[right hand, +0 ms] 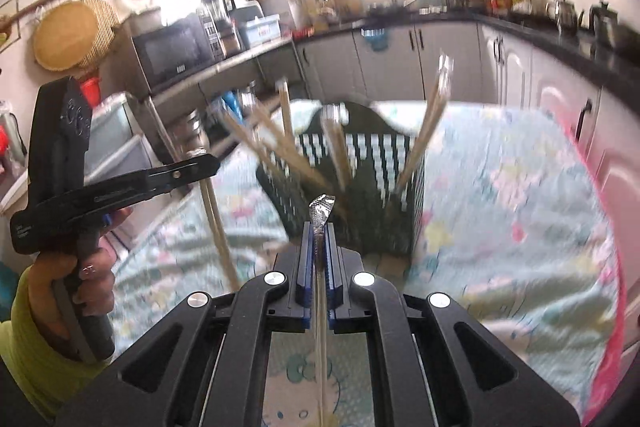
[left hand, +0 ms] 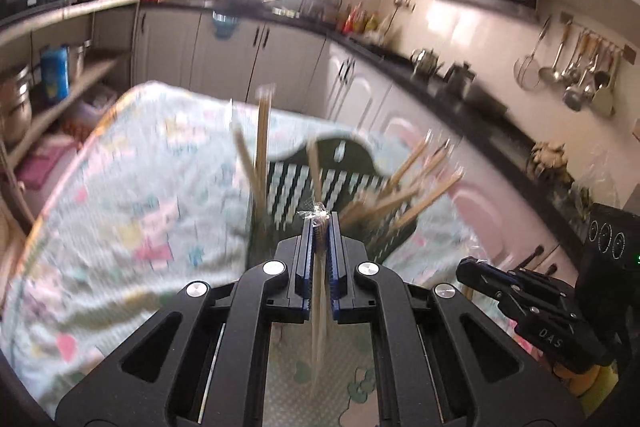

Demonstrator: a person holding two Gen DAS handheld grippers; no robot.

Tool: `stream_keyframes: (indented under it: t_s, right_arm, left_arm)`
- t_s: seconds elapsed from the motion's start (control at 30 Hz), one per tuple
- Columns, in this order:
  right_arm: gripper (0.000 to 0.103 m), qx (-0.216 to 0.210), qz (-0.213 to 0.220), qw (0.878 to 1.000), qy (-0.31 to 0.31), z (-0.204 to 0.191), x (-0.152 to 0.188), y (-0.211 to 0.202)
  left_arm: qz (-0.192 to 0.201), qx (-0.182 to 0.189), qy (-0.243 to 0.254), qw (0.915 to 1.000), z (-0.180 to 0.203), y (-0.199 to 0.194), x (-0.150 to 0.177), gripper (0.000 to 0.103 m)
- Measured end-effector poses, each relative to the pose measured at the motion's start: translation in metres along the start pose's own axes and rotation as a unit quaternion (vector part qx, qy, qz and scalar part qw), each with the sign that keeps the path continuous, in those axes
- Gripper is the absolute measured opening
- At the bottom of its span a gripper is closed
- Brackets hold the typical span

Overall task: Organize utensils
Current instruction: 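Lift the chopstick with the left tool while the right tool lifts its chopstick toward the caddy, then lower the left tool's chopstick into the caddy while the right tool inserts its chopstick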

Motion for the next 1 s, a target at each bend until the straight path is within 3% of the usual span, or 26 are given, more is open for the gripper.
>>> stream_keyframes:
  t_s: [0.37, 0.57, 0.73, 1.0]
  right_arm:
    - [0.005, 0.015, 0.121, 0.992, -0.033, -0.004, -0.083, -0.043]
    - [0.005, 0.061, 0.179, 0.980, -0.067, -0.001, -0.122, -0.051]
    - [0.005, 0.081, 0.207, 0.972, -0.074, 0.010, -0.142, -0.048]
    - [0.005, 0.083, 0.222, 0.970, -0.054, 0.031, -0.151, -0.029]
  left_arm:
    - [0.095, -0.009, 0.018, 0.9953, 0.008, -0.052, -0.079, 0.002]
    - [0.138, -0.035, 0.025, 0.9895, 0.010, -0.059, -0.109, 0.002]
    - [0.154, -0.049, 0.018, 0.9866, 0.011, -0.050, -0.123, 0.002]
    - [0.171, -0.063, -0.001, 0.9833, 0.008, -0.027, -0.126, 0.002]
Point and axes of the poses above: each gripper's, at about its wrist camera, not at the fingertips, and y roughly the way its jaws point, z to its right, x to its underside, the point moved 5 cm from there along y, roughly the way its jaws point, and after that the axes turned 5 degrees about -x, right-handed, at the moved point
